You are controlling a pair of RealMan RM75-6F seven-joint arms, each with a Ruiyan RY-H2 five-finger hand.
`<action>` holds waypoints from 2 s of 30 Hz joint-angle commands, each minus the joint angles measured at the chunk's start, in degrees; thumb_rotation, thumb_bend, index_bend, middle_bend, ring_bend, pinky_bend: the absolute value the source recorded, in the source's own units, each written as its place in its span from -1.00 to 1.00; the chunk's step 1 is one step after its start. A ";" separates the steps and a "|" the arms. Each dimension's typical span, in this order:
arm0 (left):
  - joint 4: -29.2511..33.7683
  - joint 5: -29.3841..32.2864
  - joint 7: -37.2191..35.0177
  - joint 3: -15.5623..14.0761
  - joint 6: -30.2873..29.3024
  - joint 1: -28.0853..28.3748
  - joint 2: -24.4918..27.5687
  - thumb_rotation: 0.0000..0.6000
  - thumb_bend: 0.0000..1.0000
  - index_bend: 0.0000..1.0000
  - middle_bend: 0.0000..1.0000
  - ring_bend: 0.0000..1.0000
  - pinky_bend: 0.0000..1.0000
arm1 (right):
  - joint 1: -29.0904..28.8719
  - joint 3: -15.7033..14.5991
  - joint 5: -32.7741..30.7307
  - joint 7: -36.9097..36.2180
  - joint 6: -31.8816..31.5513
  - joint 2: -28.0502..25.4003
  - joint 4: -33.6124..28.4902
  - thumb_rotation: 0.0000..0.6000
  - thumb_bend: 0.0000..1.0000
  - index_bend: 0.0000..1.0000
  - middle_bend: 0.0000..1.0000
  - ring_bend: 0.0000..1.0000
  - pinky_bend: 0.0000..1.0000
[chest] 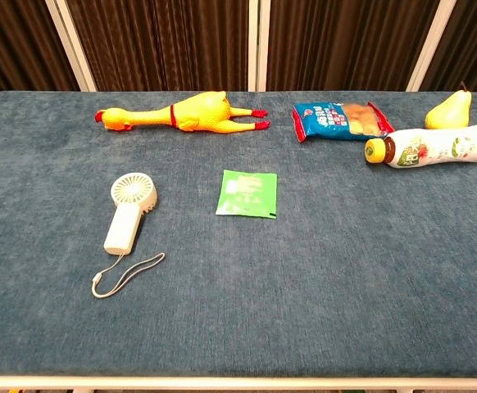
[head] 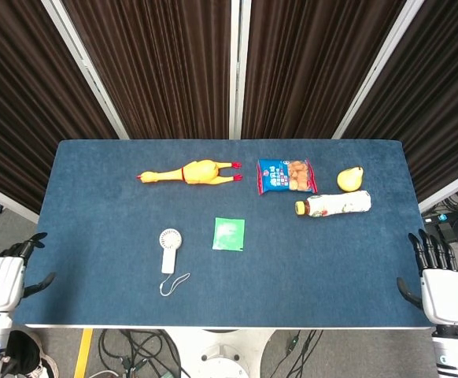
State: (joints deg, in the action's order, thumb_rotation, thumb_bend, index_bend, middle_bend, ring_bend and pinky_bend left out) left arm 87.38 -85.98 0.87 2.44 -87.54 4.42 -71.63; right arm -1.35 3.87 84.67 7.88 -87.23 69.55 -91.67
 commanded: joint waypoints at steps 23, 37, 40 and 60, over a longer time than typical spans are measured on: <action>3.18 -7.39 13.07 -3.27 11.46 8.33 -2.77 1.00 -0.26 -0.60 0.55 0.51 0.44 | -0.56 0.87 -2.07 -2.71 1.77 -2.05 -2.12 1.00 -0.58 -1.00 -1.00 -1.00 -1.00; 6.53 -1.29 20.66 -2.73 21.82 13.35 -6.33 1.00 -0.24 -0.60 0.56 0.51 0.44 | -1.20 0.95 -3.05 -2.56 3.18 -2.13 -2.65 1.00 -0.58 -1.00 -1.00 -1.00 -1.00; 6.32 -0.50 22.19 -2.97 23.08 14.03 -7.47 1.00 -0.24 -0.60 0.56 0.51 0.44 | -1.42 1.00 -2.93 -2.45 3.32 -2.13 -2.78 1.00 -0.58 -1.00 -1.00 -1.00 -1.00; 1.73 1.26 23.63 -1.97 26.01 18.58 -15.29 1.00 -0.24 -0.61 0.56 0.51 0.44 | -1.96 0.98 -4.18 -2.26 4.57 -2.12 -2.66 1.00 -0.58 -1.00 -1.00 -1.00 -1.00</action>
State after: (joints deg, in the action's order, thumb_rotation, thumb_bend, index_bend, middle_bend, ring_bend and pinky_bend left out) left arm 89.45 -84.86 24.45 0.52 -61.73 22.77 -86.58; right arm -3.31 4.86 80.49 5.62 -82.67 67.43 -94.33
